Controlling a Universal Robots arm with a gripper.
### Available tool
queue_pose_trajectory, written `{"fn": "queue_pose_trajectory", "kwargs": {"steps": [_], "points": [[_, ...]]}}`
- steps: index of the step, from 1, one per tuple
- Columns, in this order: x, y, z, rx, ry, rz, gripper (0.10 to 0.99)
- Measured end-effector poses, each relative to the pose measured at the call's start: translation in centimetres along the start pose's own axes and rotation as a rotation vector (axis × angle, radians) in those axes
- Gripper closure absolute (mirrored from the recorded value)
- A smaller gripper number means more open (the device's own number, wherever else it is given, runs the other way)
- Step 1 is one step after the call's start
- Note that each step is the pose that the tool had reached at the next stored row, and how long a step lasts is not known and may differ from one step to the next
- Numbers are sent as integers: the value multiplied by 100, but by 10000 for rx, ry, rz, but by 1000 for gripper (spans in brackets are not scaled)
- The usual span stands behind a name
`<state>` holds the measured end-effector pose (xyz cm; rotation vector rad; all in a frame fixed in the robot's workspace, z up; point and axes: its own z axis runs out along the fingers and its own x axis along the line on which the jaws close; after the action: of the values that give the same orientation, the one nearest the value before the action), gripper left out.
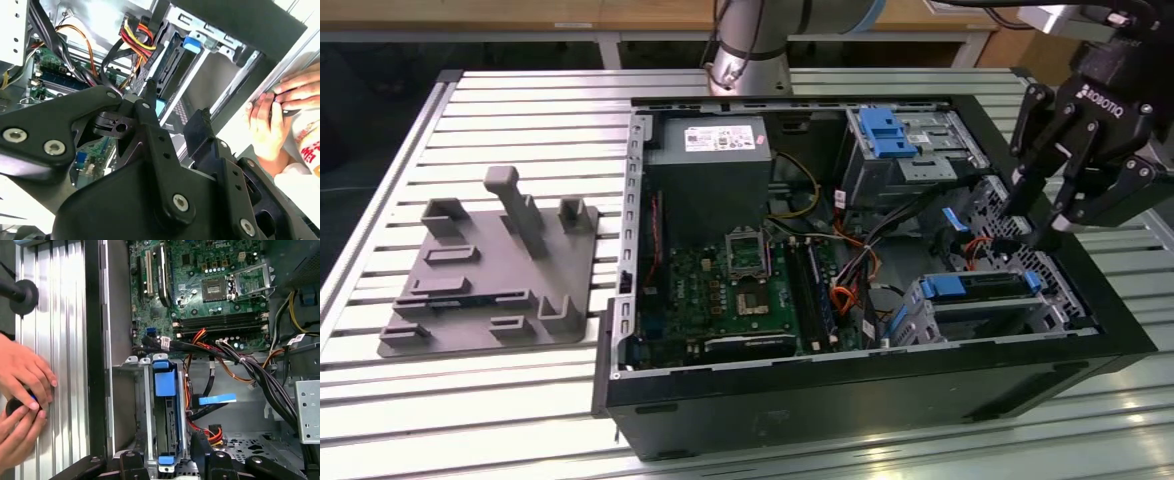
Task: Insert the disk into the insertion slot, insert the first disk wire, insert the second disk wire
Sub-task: 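Insert the first disk wire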
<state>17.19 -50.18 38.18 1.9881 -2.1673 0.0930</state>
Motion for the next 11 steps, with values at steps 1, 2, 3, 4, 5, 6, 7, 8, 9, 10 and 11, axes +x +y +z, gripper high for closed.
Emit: {"fn": "queue_pose_trajectory", "kwargs": {"steps": [1,2,3,4,5,6,7,8,9,10,11], "points": [[-3,-15,6,10,7,-69,588],[-5,-28,11,21,14,-131,588],[-8,-42,16,29,17,-177,588],[-16,-57,21,34,16,-202,588],[-32,-72,27,30,19,-205,588],[-54,-91,34,20,19,-205,588],[-76,-114,43,8,19,-207,588],[-96,-132,52,-2,19,-210,588],[-113,-145,61,-7,20,-205,588],[-126,-154,73,-14,17,-185,588],[-133,-156,83,-27,12,-118,588]]}}
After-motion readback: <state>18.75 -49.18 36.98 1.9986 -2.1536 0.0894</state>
